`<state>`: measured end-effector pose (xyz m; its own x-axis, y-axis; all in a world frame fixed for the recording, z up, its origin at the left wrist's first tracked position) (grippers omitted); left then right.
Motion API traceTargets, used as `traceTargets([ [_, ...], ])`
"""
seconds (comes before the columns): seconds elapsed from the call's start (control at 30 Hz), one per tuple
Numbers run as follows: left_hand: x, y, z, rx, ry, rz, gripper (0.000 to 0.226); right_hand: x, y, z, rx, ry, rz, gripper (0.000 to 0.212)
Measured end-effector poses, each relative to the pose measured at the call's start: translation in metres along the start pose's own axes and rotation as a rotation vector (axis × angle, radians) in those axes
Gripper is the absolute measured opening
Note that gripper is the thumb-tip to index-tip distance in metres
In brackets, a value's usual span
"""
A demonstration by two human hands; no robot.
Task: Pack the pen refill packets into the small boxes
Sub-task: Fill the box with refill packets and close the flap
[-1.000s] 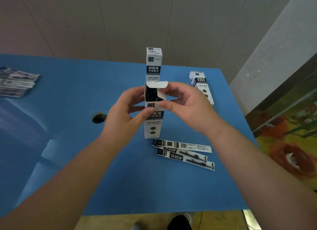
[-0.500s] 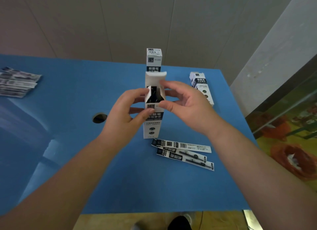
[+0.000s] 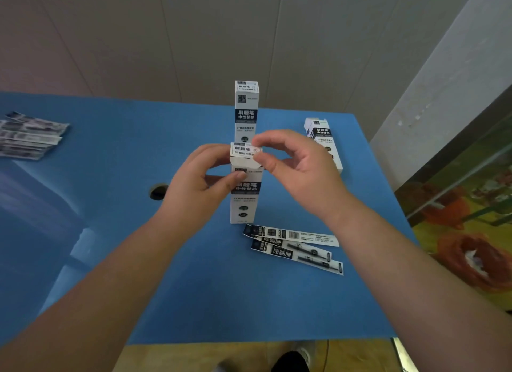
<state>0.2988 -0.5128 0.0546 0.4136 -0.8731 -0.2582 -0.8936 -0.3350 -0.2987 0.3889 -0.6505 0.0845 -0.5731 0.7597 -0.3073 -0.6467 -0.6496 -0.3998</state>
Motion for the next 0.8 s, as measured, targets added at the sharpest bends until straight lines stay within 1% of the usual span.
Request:
traceTargets([
  [0.1,-0.001,0.001,-0.002,-0.006,0.052,-0.031,0.039,0.002,0.000,0.004,-0.059,0.052,0.035,0.016],
  [0.23,-0.003,0.002,-0.001,-0.037,0.132,-0.074,0.037,-0.002,-0.002,0.001,-0.064,0.045,-0.007,0.012],
  [0.3,-0.002,0.002,-0.007,0.012,0.107,-0.061,0.038,-0.003,-0.003,0.000,-0.065,0.040,-0.008,0.012],
  [0.4,-0.003,0.001,-0.011,0.073,0.019,-0.059,0.034,0.000,-0.001,0.001,-0.064,0.056,0.033,0.013],
  [0.53,-0.003,-0.001,-0.011,0.088,-0.009,-0.058,0.033,-0.001,-0.001,-0.004,-0.034,0.042,0.029,0.011],
  [0.7,-0.003,-0.005,-0.009,0.078,0.007,-0.057,0.034,-0.002,-0.004,-0.010,0.000,0.045,0.000,0.016],
  [0.8,-0.003,-0.006,-0.007,0.071,0.022,-0.063,0.035,-0.003,-0.006,-0.015,0.062,-0.001,-0.019,0.023],
])
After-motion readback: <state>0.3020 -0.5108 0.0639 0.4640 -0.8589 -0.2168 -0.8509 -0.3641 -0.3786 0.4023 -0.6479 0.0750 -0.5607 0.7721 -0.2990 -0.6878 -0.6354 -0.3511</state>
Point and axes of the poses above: each hand's wrist, its own y-axis away from the middle knuckle, its own x-axis out of the palm, z = x × y, the point moved 8 cm from there along -y, towards the middle knuckle, and after that the axes turned 2 degrees about -x, right-handed, at the moved point
